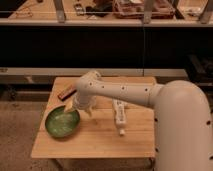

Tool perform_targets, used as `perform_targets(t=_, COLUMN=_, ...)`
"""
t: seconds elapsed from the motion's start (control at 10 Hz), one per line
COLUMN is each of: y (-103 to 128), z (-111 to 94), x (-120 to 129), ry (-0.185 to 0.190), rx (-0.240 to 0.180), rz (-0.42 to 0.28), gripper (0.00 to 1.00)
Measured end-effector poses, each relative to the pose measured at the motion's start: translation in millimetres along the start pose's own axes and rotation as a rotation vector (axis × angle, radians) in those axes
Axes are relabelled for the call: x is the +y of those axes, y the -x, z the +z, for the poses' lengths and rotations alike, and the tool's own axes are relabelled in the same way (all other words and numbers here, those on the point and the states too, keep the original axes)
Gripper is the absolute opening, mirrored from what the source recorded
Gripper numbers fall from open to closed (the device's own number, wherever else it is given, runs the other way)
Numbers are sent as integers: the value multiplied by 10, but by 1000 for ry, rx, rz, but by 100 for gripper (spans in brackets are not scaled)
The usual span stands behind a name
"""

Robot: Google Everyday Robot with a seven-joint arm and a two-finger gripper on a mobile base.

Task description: Drag the ceramic bowl in a circle

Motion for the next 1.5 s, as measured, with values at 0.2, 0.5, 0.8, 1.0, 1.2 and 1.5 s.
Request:
perform_targets(t=0.2, y=-20, z=198, x=26, ry=-14, rx=-21, rz=36, gripper=80)
perform_targets(t=0.5, y=-30, z=425, x=-2, ry=-76, rx=-66, rz=69, gripper=68)
perform_targets(t=0.8, y=-97, z=563, x=66, ry=-90, rx=-84, rz=79, gripper=49)
perform_targets(t=1.0, y=-128, z=609, x=138, ry=-75, rx=-89, rz=85, gripper=47)
perform_targets(t=1.2, y=-153, z=627, x=175, ry=-61, rx=-87, rz=89, gripper=31)
perform_targets(t=1.5, y=-190, z=589, x=224, ry=-45, rx=-69, rz=100, gripper=3)
